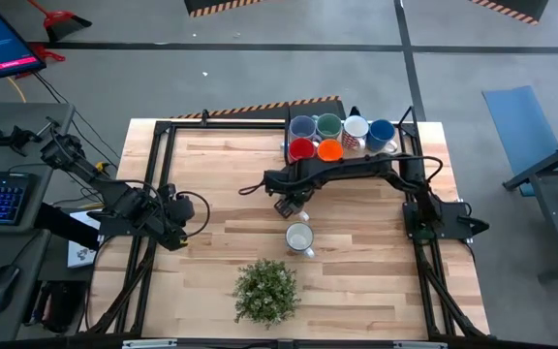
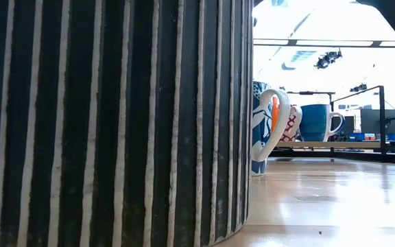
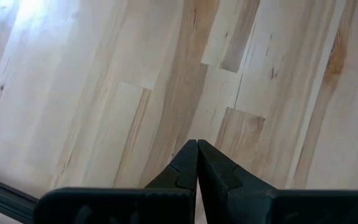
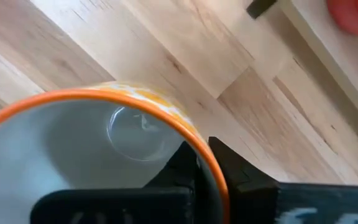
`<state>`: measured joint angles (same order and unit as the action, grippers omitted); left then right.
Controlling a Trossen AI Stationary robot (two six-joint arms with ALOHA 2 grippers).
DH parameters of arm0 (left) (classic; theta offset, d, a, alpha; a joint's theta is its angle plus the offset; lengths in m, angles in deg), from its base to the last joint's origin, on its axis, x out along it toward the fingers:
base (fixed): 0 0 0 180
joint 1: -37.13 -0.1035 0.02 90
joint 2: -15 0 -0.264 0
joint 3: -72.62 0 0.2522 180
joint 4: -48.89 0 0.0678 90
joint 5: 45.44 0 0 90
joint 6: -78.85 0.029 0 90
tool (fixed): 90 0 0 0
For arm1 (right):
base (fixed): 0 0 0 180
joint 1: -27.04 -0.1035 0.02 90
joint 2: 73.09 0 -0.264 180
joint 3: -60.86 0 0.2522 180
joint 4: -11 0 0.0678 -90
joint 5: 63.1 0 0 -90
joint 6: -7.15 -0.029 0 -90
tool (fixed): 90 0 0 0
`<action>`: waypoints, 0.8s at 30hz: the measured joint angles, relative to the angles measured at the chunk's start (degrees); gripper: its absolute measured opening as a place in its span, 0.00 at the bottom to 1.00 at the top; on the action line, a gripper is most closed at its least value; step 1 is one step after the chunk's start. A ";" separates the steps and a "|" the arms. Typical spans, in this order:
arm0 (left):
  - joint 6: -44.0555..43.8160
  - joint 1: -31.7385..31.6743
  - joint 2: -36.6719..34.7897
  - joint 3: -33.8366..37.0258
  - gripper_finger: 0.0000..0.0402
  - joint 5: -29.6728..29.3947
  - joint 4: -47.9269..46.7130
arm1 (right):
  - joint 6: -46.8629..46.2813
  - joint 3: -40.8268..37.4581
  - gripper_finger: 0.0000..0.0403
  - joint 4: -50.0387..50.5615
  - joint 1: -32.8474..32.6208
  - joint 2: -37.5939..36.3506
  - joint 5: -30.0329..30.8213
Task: Place coffee mugs
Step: Put the yellow patterned mug on the shelf
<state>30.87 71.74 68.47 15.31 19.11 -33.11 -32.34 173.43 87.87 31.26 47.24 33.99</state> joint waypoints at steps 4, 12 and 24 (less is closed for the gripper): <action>0.02 0.00 -0.01 0.00 0.00 -0.26 0.02 | 2.39 2.71 0.00 0.65 -0.84 0.13 3.15; -0.52 -0.02 0.00 0.00 0.00 -0.26 0.00 | 4.86 13.30 0.00 10.50 -2.21 0.11 9.04; -1.42 -0.02 0.02 0.00 0.00 -0.66 0.07 | -2.60 25.47 0.00 26.97 -9.74 -6.31 17.17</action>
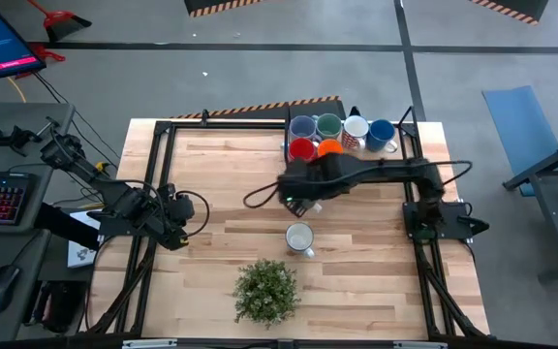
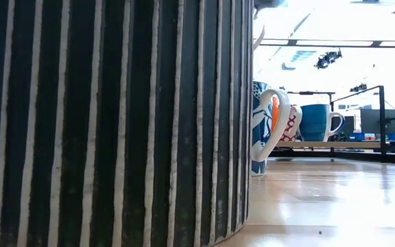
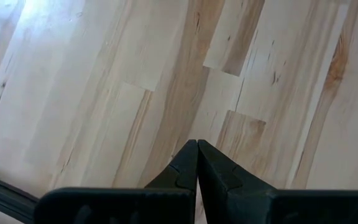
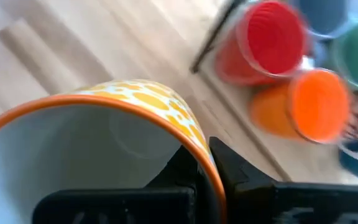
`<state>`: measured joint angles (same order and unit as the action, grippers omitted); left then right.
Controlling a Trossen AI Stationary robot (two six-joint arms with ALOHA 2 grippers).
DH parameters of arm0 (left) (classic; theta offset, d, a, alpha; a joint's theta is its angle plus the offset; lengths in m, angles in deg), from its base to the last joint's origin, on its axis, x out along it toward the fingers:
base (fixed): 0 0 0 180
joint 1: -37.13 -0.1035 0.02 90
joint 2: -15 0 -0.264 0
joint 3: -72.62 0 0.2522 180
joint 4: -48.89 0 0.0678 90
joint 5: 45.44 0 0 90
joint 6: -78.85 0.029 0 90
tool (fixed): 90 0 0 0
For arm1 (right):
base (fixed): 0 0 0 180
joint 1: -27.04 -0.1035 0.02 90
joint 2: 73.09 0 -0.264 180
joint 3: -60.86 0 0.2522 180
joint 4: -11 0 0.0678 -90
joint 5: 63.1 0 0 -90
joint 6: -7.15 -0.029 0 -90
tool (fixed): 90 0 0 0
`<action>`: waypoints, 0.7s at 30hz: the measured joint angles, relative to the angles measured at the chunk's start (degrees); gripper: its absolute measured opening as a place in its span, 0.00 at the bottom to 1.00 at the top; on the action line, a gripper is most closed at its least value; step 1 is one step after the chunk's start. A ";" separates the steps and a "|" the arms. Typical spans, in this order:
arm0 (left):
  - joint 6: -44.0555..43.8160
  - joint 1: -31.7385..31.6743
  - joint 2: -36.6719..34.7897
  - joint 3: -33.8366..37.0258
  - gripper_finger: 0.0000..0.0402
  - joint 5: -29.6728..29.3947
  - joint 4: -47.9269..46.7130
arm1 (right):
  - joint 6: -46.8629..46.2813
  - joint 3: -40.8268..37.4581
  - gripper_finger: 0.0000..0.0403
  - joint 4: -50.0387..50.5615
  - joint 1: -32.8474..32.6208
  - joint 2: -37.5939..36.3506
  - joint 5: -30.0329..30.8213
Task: Place coffee mugs
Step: Put the yellow patterned mug on the shelf
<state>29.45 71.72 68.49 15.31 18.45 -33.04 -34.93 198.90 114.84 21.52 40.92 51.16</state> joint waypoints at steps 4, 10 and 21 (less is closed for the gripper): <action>0.00 0.00 0.00 -0.04 0.00 -0.12 0.04 | -6.99 -6.46 0.00 -0.40 -1.78 -6.89 3.04; 0.02 0.00 -0.02 -0.04 0.00 -0.41 0.13 | -20.56 -25.40 0.00 0.15 -3.68 -20.15 0.79; 0.50 0.00 -0.02 -0.04 0.00 -0.45 0.15 | -31.84 -50.84 0.00 0.11 1.64 -41.52 -1.50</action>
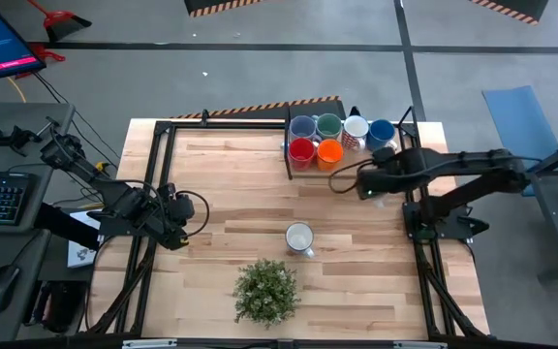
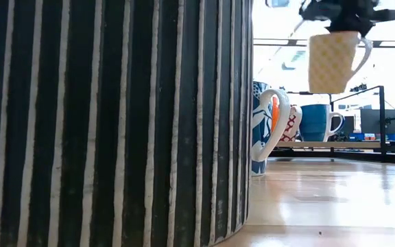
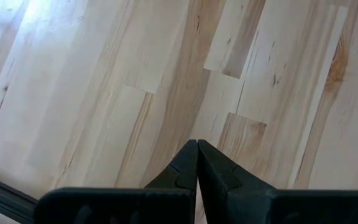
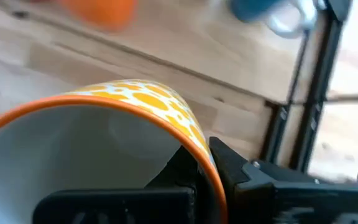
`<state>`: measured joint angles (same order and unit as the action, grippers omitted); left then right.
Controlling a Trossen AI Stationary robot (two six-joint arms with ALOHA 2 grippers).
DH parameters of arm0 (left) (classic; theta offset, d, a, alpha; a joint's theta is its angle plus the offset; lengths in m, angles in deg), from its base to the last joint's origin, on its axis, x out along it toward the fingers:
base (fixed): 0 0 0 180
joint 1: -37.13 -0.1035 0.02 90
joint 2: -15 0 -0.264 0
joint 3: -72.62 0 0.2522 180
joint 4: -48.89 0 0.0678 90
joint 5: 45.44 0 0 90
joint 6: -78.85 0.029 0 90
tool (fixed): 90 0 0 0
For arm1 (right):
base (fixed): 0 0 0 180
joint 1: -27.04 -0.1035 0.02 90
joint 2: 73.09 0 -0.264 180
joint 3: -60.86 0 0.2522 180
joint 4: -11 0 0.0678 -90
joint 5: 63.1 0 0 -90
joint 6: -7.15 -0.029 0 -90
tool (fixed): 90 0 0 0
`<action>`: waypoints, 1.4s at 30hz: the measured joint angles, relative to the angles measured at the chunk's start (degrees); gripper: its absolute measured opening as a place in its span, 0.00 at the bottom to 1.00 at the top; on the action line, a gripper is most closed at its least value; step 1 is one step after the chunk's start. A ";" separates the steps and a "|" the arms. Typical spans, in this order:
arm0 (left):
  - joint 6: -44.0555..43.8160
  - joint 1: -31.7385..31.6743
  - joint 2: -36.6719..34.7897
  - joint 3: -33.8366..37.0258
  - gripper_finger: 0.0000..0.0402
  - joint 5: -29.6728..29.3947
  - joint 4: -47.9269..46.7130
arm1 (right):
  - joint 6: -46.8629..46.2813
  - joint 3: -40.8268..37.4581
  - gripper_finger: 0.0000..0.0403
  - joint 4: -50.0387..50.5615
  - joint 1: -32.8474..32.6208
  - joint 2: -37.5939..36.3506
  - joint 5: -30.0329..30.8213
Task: Place coffee mugs
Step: Put the yellow patterned mug on the shelf
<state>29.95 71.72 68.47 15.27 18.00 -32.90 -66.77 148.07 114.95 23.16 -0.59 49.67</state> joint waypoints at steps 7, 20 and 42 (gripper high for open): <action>0.00 0.00 0.00 0.00 0.00 0.00 0.22 | 5.41 -7.20 0.00 -0.22 10.93 -4.30 -0.51; -0.40 0.00 0.00 0.00 0.00 0.01 0.93 | 23.95 -8.85 0.00 -4.82 28.35 -4.35 1.49; -0.48 0.00 0.00 0.00 0.00 0.48 1.75 | 30.34 -22.18 0.00 -18.70 36.76 -4.43 -0.08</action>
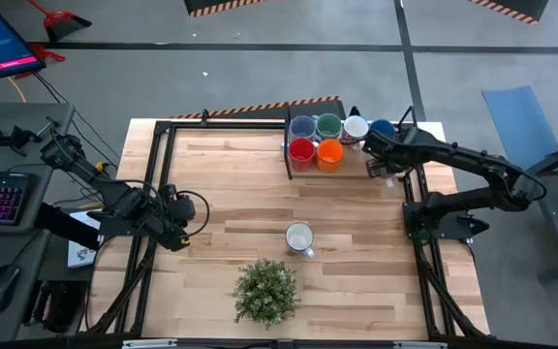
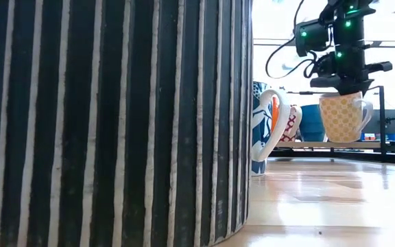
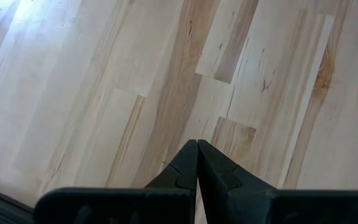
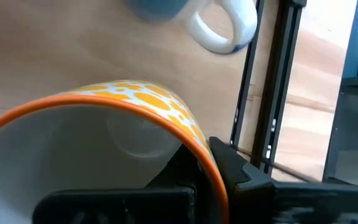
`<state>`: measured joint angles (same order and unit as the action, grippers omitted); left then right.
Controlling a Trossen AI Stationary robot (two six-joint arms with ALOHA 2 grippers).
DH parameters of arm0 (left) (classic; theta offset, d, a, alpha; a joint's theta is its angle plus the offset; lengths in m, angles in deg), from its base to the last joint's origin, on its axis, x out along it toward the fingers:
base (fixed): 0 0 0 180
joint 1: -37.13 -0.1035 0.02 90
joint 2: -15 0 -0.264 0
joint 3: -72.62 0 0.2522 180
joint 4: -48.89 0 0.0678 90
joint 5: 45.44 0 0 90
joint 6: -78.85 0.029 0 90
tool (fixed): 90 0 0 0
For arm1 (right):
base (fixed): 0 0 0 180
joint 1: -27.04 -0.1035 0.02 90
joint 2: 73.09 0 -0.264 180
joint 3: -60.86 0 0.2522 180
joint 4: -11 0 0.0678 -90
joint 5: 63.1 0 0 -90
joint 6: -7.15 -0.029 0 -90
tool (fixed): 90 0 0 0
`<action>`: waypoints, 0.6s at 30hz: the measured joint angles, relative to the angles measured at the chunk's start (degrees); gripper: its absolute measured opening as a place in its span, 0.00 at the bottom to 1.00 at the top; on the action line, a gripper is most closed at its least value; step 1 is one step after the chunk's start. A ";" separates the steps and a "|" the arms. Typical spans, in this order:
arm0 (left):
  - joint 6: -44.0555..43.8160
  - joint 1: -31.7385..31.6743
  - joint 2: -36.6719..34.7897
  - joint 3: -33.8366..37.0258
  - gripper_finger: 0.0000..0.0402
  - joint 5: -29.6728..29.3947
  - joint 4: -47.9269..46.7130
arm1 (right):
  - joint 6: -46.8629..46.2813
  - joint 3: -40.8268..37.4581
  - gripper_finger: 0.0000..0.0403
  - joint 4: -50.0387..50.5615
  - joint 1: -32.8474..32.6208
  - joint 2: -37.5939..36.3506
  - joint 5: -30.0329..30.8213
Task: Place coffee mugs
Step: Put the yellow patterned mug on the shelf
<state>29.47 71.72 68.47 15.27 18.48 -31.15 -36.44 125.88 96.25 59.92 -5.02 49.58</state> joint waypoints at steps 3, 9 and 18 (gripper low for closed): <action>0.00 0.00 0.00 0.00 0.00 0.00 0.00 | 0.97 0.65 0.00 -1.47 1.07 0.13 0.99; 0.00 0.00 0.00 0.00 0.00 0.00 0.00 | 3.82 0.77 0.00 -3.36 4.10 0.17 0.86; -0.07 0.00 0.00 0.00 0.00 0.01 0.15 | 6.58 0.85 0.00 -3.14 7.52 0.15 -1.25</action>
<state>29.40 71.72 68.47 15.27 18.49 -31.00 -29.85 126.74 93.11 67.44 -4.87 48.33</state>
